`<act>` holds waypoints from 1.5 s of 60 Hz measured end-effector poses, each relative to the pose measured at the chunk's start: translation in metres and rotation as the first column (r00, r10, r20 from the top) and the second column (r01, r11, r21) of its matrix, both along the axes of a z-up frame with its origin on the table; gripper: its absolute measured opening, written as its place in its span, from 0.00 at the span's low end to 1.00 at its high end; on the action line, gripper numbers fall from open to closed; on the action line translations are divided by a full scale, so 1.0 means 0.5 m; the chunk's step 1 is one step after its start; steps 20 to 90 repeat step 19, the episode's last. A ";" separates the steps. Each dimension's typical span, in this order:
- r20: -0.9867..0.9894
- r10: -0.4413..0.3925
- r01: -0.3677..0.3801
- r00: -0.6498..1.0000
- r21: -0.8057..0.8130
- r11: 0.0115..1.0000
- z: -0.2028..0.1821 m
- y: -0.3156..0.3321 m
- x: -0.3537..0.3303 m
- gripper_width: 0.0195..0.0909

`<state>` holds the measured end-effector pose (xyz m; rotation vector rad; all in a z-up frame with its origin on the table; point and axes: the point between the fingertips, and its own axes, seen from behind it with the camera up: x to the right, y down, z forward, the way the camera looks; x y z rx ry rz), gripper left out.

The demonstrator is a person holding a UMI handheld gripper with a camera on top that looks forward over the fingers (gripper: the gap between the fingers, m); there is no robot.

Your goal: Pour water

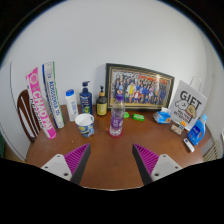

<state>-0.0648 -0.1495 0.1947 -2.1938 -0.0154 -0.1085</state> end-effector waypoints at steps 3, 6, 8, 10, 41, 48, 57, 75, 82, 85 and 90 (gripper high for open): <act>-0.013 0.005 -0.005 1.000 -0.004 1.000 0.006 -0.023 -0.016 0.93; -0.027 0.009 -0.009 1.000 -0.013 1.000 0.006 -0.042 -0.029 0.92; -0.034 0.007 -0.008 0.999 -0.020 1.000 0.004 -0.053 -0.033 0.92; -0.026 0.011 -0.012 1.000 -0.020 1.000 0.003 -0.059 -0.037 0.92; 0.008 0.013 -0.013 1.000 -0.007 1.000 0.008 -0.074 -0.032 0.92; 0.008 0.013 -0.013 1.000 -0.007 1.000 0.008 -0.074 -0.032 0.92; 0.008 0.013 -0.013 1.000 -0.007 1.000 0.008 -0.074 -0.032 0.92; 0.008 0.013 -0.013 1.000 -0.007 1.000 0.008 -0.074 -0.032 0.92; 0.008 0.013 -0.013 1.000 -0.007 1.000 0.008 -0.074 -0.032 0.92; 0.008 0.013 -0.013 1.000 -0.007 1.000 0.008 -0.074 -0.032 0.92; 0.008 0.013 -0.013 1.000 -0.007 1.000 0.008 -0.074 -0.032 0.92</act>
